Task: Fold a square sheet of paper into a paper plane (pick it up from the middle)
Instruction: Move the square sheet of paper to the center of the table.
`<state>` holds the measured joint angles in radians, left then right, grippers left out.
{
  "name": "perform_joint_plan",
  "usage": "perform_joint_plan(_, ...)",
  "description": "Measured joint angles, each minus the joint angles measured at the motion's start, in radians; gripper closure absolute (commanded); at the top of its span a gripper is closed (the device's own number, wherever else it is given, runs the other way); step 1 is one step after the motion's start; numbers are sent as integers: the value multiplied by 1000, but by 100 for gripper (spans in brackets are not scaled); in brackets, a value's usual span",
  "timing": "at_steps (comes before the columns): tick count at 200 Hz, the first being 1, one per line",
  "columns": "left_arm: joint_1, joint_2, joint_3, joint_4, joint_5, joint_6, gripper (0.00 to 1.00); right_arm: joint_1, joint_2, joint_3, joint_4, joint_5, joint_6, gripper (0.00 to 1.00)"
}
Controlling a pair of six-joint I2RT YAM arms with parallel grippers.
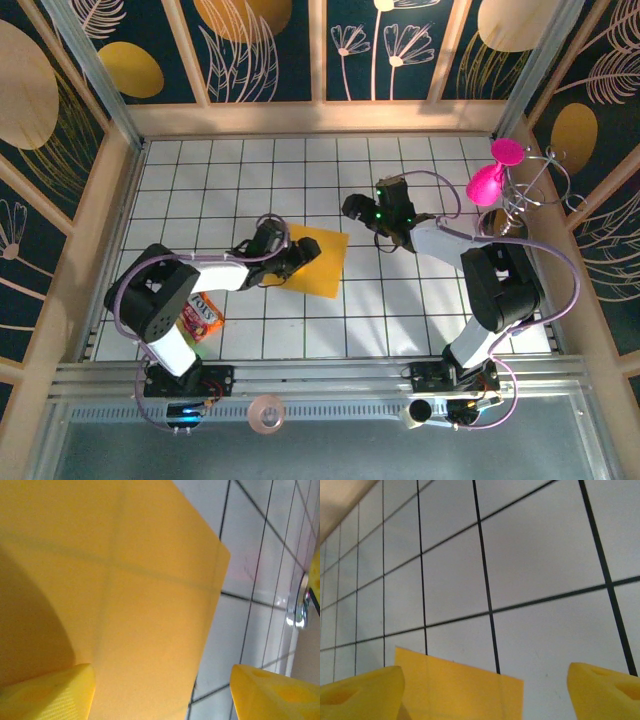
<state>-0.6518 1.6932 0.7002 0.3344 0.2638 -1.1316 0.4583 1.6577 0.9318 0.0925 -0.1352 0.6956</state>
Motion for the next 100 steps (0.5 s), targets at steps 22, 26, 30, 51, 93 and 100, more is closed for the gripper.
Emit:
perform_joint_plan(22,-11,-1,41,-47,-3,1,23,0,-1,-3,-36,-67,33,41)
perform_joint_plan(26,-8,-2,53,-59,-6,9,22,1,-2,-5,-40,-82,28,44)
perform_joint_plan(30,-6,-4,63,-68,-8,10,22,2,-2,-8,-46,-98,40,46)
perform_joint_plan(51,20,-39,104,-113,-22,52,21,26,-3,-17,-66,-174,53,54)
perform_joint_plan(93,160,-137,96,-190,-60,156,9,190,29,18,-119,-253,39,60)
perform_joint_plan(100,181,-151,93,-210,-73,178,5,220,51,40,-130,-261,35,60)
